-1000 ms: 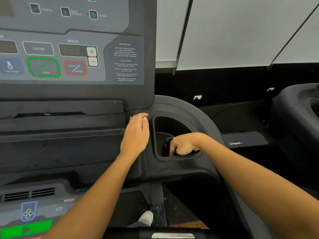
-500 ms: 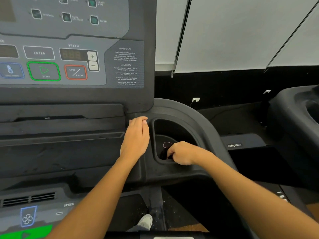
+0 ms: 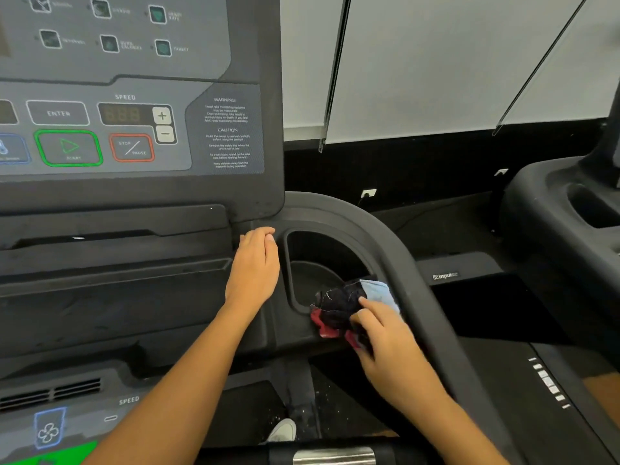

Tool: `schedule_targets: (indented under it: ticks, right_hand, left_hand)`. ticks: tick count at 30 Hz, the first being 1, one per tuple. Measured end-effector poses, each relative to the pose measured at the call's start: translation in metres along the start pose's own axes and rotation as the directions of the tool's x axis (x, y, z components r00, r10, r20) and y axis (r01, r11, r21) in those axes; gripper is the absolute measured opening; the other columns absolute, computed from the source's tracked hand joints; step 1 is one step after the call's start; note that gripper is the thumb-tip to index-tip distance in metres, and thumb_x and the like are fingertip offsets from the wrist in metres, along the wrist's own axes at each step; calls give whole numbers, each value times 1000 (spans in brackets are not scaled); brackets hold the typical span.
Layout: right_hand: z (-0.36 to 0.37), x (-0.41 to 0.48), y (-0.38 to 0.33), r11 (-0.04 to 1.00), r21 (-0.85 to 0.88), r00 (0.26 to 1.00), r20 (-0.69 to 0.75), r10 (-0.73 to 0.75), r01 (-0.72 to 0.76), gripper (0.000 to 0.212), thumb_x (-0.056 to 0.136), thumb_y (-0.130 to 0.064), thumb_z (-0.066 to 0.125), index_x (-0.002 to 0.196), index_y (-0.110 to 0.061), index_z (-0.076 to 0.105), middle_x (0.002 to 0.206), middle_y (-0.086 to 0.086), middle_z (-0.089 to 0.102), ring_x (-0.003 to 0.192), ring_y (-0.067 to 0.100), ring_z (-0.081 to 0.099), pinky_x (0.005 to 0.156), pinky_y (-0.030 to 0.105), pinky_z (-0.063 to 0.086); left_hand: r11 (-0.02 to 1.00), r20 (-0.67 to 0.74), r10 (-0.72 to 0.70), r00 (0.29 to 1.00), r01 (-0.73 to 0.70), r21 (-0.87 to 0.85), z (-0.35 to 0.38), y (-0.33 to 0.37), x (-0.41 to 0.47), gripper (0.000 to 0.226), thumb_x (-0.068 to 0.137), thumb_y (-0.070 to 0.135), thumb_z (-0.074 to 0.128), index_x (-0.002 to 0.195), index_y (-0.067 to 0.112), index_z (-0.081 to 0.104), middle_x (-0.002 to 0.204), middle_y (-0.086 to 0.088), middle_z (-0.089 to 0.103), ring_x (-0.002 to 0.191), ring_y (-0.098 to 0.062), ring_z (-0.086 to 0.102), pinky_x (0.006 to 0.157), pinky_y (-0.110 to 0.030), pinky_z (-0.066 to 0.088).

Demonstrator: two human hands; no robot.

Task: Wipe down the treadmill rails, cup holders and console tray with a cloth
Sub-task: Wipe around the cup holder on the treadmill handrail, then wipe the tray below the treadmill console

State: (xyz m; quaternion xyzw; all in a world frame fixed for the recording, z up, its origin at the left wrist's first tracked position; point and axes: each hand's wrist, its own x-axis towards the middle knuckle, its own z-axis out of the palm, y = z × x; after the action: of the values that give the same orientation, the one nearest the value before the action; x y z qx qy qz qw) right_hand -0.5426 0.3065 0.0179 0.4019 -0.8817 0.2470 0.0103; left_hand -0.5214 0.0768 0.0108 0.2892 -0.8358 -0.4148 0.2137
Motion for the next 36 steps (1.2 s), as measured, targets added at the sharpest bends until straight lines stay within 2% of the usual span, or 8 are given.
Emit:
schedule_targets:
  ticks: [3, 10, 19, 25, 27, 30, 33, 36]
  right_hand:
    - [20, -8, -28, 1000, -13, 998, -63, -27, 26, 6, 81, -15, 50, 82, -14, 56, 100, 3, 62, 96, 26, 60, 79, 34, 53]
    - [46, -7, -58, 986, 95, 991, -29, -133, 135, 25, 83, -22, 43, 98, -13, 61, 110, 0, 60, 103, 17, 55, 91, 30, 48]
    - [11, -2, 13, 988, -131, 986, -153, 67, -87, 12, 81, -10, 57, 91, -8, 62, 92, 5, 62, 82, 26, 57, 68, 34, 47]
    - [15, -7, -33, 981, 170, 996, -13, 92, -89, 11, 93, -16, 54, 101, -14, 61, 96, -4, 59, 91, 13, 54, 77, 16, 40]
    - [5, -8, -57, 886, 433, 984, 123, 125, -167, 23, 97, -27, 48, 116, -22, 58, 105, -10, 61, 95, 3, 56, 84, 12, 40]
    - [-10, -11, -89, 518, 764, 921, 355, 160, -385, 27, 97, -33, 45, 120, -27, 57, 108, -7, 68, 97, 5, 65, 88, 26, 52]
    - [-17, -13, -108, 99, 878, 884, 462, 73, -468, 30, 95, -29, 45, 122, -20, 56, 112, 2, 69, 101, 14, 67, 83, 27, 55]
    - [-17, -4, -118, -114, 864, 868, 496, 20, -491, 30, 95, -28, 46, 122, -18, 56, 114, 7, 68, 101, 20, 67, 79, 30, 55]
  left_hand:
    - [999, -43, -6, 999, 4, -38, -1, 5, -1, 34, 101, 19, 29, 124, 9, 52, 126, -6, 53, 123, -19, 44, 103, -27, 32]
    - [997, 2, 63, 998, -63, -36, -13, 8, -7, 34, 101, 21, 30, 126, 9, 51, 126, -5, 50, 113, -9, 44, 94, -18, 29]
    - [993, 88, 119, 989, -120, 11, -53, 11, -49, 26, 97, 23, 44, 121, 23, 55, 121, 11, 47, 105, 0, 43, 84, -15, 30]
    - [989, 52, 70, 996, -62, -133, -55, 23, -104, 22, 95, 21, 48, 114, 27, 57, 111, 18, 49, 110, 1, 47, 84, -5, 34]
    - [985, 94, 117, 989, -103, -138, -46, 27, -123, 25, 94, 23, 49, 119, 27, 53, 117, 13, 48, 112, 0, 48, 86, -3, 35]
    - [977, 76, 108, 991, -92, -192, -41, 37, -147, 53, 91, 42, 47, 139, 35, 26, 141, 9, 28, 123, 4, 34, 92, -4, 30]
    - [970, -115, 95, 989, -117, -211, -48, 42, -159, 79, 81, 68, 44, 139, 46, -3, 149, 21, 0, 136, 1, 13, 103, -14, 21]
    - [975, -219, 164, 962, -192, -115, -54, 38, -160, 81, 79, 68, 41, 142, 46, -4, 148, 24, 3, 140, -9, 16, 111, -34, 30]
